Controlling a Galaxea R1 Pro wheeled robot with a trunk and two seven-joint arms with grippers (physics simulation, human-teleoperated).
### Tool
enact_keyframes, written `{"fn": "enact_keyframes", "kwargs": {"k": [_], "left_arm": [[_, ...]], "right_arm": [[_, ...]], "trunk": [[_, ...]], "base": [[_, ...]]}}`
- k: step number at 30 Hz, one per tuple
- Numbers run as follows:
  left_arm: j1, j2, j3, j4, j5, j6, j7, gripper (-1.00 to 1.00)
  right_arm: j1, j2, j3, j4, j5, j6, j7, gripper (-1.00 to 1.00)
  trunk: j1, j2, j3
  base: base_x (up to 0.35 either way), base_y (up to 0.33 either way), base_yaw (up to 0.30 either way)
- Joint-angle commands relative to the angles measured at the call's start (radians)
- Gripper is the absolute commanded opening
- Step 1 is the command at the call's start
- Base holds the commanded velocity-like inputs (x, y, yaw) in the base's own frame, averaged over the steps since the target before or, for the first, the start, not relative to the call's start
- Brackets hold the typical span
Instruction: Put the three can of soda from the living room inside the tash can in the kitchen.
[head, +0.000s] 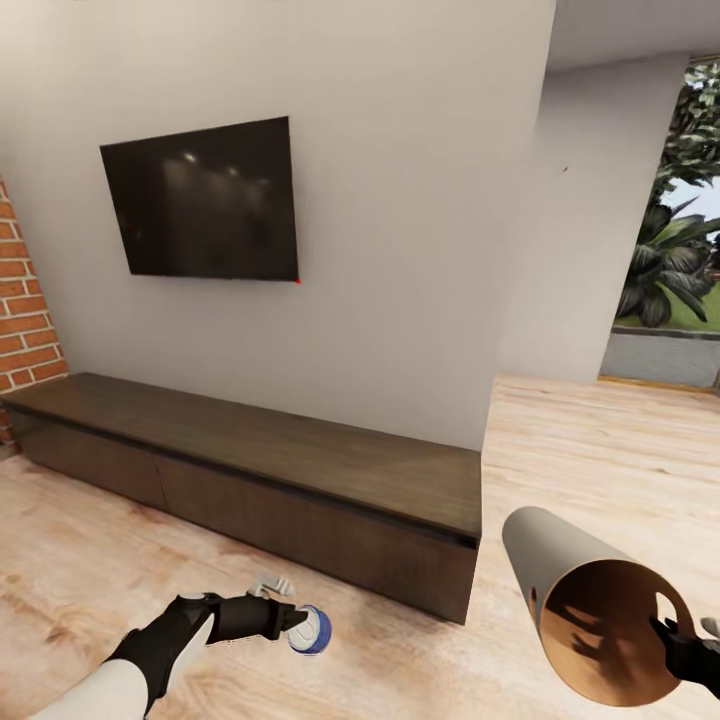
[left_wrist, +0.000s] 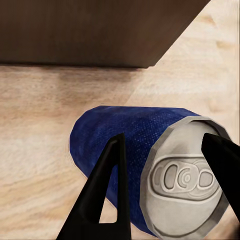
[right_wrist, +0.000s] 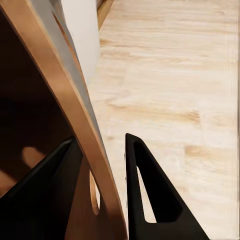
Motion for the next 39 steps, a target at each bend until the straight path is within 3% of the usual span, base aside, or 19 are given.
{"fn": "enact_keyframes", "kwargs": {"k": [1,7,13,20,39], "left_arm": [[0.0,0.003,-0.001,-0.005,0.001,0.001,-0.007,-1.0],[0.001,0.014,-0.001,-0.023,0.009,0.008,-0.039,-1.0],[0.001,0.016,-0.002,-0.027,0.01,-0.003,-0.042,-1.0],[0.001,0.015,-0.004,-0.029,0.009,-0.009,-0.037,-1.0],[0.001,0.015,-0.005,-0.028,0.008,-0.012,-0.036,-1.0]], "right_arm": [[0.007,0.001,0.0,-0.009,-0.011,0.002,0.005,-1.0],[0.066,0.019,-0.018,-0.07,-0.014,0.002,0.006,-1.0],[0.088,0.044,-0.065,-0.087,-0.013,-0.004,0.007,-1.0],[0.09,0.048,-0.068,-0.081,-0.013,-0.007,0.008,-1.0],[0.09,0.059,-0.069,-0.052,-0.012,-0.007,0.003,-1.0]], "trunk": [[-0.004,0.007,0.003],[-0.027,0.049,0.022],[-0.027,0.049,0.022],[-0.027,0.049,0.022],[-0.027,0.049,0.022]], "base": [[0.0,0.0,0.0],[0.0,0.0,0.0],[0.0,0.0,0.0],[-0.111,0.0,0.0],[-0.309,0.03,0.0]]}}
